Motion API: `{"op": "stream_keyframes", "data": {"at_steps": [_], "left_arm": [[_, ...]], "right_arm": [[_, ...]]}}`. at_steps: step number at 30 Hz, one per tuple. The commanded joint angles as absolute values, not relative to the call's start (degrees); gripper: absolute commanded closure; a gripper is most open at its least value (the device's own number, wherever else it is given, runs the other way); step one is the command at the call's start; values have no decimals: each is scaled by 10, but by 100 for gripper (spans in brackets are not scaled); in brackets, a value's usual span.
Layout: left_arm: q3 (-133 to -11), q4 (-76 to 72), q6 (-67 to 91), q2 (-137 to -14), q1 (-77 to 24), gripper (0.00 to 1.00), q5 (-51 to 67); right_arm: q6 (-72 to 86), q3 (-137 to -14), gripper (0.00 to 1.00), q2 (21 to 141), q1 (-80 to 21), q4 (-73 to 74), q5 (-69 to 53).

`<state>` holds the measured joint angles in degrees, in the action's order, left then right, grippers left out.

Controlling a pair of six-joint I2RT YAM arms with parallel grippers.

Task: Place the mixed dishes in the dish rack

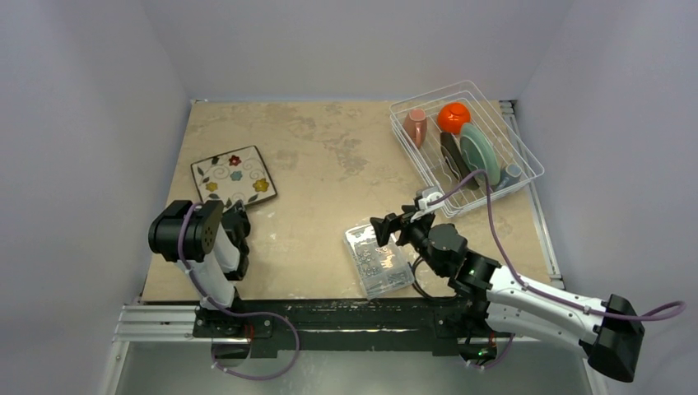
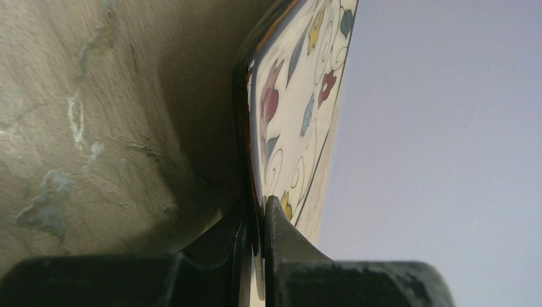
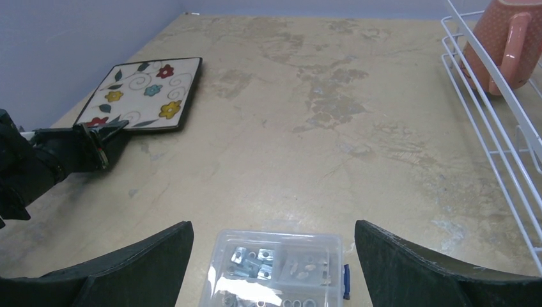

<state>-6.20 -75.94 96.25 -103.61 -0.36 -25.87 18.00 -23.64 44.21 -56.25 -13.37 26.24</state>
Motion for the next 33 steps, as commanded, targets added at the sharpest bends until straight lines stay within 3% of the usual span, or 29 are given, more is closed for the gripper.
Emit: {"op": "stream_keyframes", "data": {"at_steps": [1, 11, 14, 19, 24, 33], "left_arm": [[-52, -785, 934, -1003, 0, 100, -217], [-59, -687, 979, -890, 55, 100, -43], [-78, -515, 941, -777, 67, 100, -12], [-221, -15, 775, -538, 72, 100, -72], [-284, 106, 679, -463, 108, 100, -14], [-410, 268, 584, -464, 164, 100, 183]], "right_arm": [[191, -254, 1, 453, -563, -146, 270], [209, -247, 1, 431, -563, -135, 271], [213, -246, 1, 430, -563, -135, 269], [221, -252, 1, 441, -563, -131, 270], [231, -253, 1, 453, -563, -141, 263], [240, -258, 1, 450, -563, -127, 262]]}}
